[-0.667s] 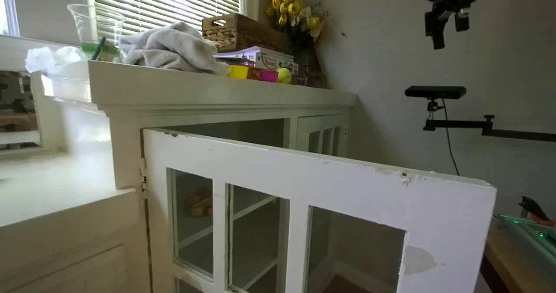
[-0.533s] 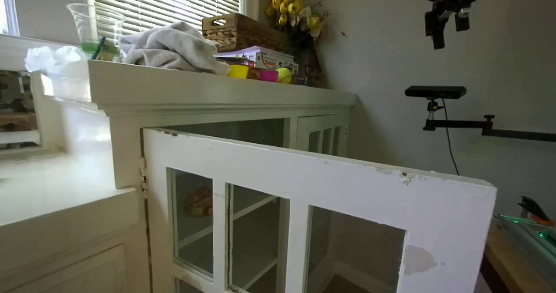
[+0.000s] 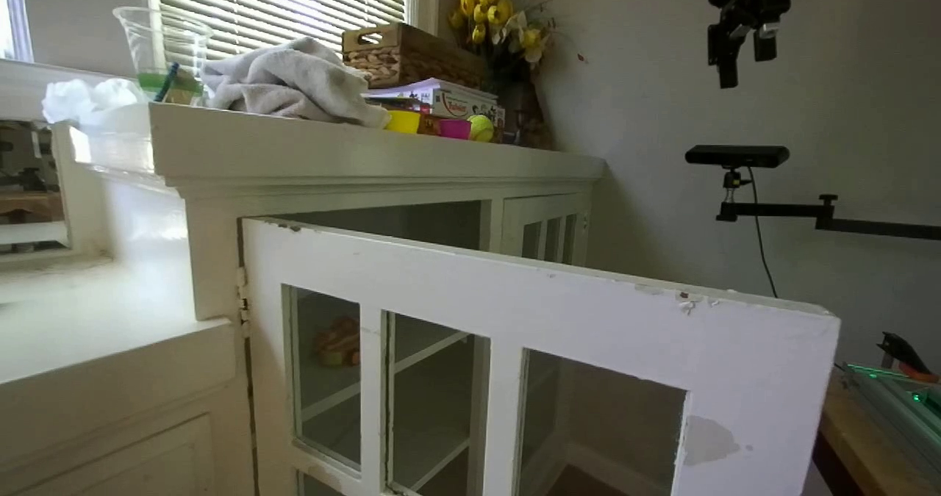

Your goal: Put the pink bowl inside the yellow bowl

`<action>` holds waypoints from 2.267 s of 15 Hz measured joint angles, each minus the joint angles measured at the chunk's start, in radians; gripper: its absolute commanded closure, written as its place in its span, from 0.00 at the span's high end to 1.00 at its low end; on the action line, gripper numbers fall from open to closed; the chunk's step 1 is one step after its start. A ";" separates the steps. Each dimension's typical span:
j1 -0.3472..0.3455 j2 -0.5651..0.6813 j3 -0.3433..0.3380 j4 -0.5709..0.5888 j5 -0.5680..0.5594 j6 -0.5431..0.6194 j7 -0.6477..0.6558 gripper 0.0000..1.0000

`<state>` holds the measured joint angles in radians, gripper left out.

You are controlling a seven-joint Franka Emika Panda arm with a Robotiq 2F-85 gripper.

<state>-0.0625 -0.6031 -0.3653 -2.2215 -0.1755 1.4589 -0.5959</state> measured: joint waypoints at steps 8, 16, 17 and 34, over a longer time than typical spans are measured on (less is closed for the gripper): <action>0.023 0.157 0.091 -0.002 0.008 0.197 0.045 1.00; 0.034 0.350 0.180 0.111 0.057 0.364 0.224 1.00; 0.033 0.374 0.187 0.135 0.062 0.378 0.257 1.00; 0.007 0.823 0.224 0.657 0.109 0.435 0.637 1.00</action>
<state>-0.0552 0.2201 -0.1416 -1.5646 -0.0664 1.8941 0.0415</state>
